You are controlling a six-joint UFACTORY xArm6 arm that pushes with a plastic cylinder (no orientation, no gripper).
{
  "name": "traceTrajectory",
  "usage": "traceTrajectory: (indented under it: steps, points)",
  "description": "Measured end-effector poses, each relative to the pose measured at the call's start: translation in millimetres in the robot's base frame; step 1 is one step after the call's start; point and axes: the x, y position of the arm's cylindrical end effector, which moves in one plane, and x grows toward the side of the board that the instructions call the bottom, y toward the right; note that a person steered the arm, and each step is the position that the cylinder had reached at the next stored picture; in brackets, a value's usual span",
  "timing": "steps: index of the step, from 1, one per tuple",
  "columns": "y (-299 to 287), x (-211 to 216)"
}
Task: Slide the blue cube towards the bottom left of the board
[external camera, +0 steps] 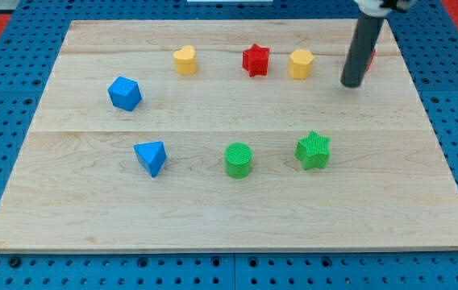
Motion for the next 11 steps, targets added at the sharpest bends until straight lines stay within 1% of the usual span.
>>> traceTrajectory:
  steps: [1,2,3,4,5,6,7,8,9,10,11]
  points:
    - [1.9,46.1]
    - [-26.9,64.4]
    - [-98.2,50.8]
    - [-164.2,28.6]
    - [-230.8,25.5]
    - [-292.1,9.9]
    - [-345.8,-2.5]
    - [-391.3,-0.4]
    - [-390.6,-3.0]
    - [-408.6,-28.8]
    - [-418.5,-43.0]
